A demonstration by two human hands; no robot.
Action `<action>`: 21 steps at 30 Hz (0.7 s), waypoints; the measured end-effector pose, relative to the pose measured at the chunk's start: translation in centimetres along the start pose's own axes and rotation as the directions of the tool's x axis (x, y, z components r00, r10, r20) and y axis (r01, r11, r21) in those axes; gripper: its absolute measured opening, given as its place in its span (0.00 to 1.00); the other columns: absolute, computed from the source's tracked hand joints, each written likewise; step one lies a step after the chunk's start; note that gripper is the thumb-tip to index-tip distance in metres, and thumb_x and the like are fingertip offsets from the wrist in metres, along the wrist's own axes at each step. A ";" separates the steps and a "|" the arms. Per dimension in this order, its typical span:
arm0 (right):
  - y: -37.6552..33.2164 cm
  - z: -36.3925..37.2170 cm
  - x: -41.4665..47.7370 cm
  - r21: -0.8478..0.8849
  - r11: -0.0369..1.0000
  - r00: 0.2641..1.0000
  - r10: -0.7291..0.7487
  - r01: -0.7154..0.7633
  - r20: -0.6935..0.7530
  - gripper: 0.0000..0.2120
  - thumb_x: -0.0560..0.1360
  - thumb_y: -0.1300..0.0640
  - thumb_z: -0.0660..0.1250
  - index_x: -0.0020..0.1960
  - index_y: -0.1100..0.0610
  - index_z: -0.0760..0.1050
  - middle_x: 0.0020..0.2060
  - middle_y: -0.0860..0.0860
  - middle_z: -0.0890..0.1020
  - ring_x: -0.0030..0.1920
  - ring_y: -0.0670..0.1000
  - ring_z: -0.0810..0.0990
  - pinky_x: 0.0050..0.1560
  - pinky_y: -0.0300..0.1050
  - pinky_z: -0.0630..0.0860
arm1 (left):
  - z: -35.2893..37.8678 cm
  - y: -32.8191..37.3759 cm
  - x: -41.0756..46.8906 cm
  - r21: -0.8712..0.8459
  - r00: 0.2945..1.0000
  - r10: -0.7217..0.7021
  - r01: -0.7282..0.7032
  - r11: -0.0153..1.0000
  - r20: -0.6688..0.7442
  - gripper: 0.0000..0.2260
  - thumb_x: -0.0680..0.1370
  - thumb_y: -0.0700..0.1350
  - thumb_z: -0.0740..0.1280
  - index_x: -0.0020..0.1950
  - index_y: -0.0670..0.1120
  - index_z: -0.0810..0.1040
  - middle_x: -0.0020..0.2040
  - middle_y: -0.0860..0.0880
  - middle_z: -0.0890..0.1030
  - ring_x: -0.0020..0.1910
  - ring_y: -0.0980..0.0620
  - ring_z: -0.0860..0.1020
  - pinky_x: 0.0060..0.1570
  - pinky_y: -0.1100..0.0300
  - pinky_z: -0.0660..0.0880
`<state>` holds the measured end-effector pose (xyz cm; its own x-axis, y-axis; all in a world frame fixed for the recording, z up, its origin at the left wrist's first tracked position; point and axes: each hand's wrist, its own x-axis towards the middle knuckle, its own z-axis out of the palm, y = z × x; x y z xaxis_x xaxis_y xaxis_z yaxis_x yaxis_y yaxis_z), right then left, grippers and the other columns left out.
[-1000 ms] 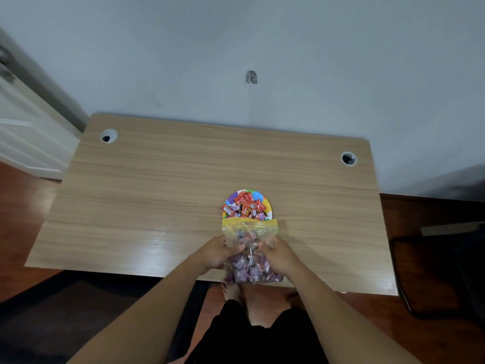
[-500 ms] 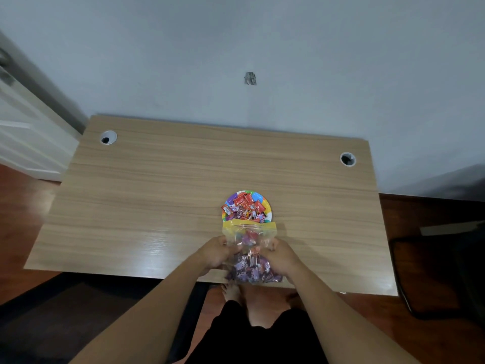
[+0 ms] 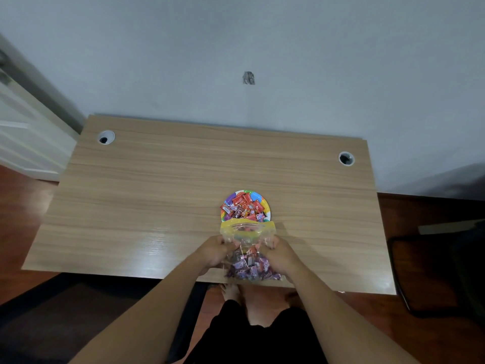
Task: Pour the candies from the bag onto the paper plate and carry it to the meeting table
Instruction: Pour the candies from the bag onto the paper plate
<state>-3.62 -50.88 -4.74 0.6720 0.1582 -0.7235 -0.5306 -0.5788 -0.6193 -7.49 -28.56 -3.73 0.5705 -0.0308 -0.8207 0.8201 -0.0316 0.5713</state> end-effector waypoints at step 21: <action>-3.4 -1.2 -1.6 0.260 0.964 0.997 -0.059 0.046 0.042 0.13 0.80 0.46 0.76 0.57 0.54 0.89 0.45 0.47 0.92 0.49 0.49 0.91 0.48 0.44 0.87 | -2.9 1.2 -1.7 -0.160 0.993 0.105 -0.111 0.981 -0.043 0.12 0.81 0.47 0.75 0.63 0.45 0.85 0.56 0.43 0.89 0.48 0.52 0.86 0.46 0.53 0.85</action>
<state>-2.29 -50.16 -1.10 0.6797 0.2257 -0.6979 -0.6152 -0.3426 -0.7100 -7.32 -25.61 -1.64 0.6551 0.0092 -0.7555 0.7481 0.1323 0.6503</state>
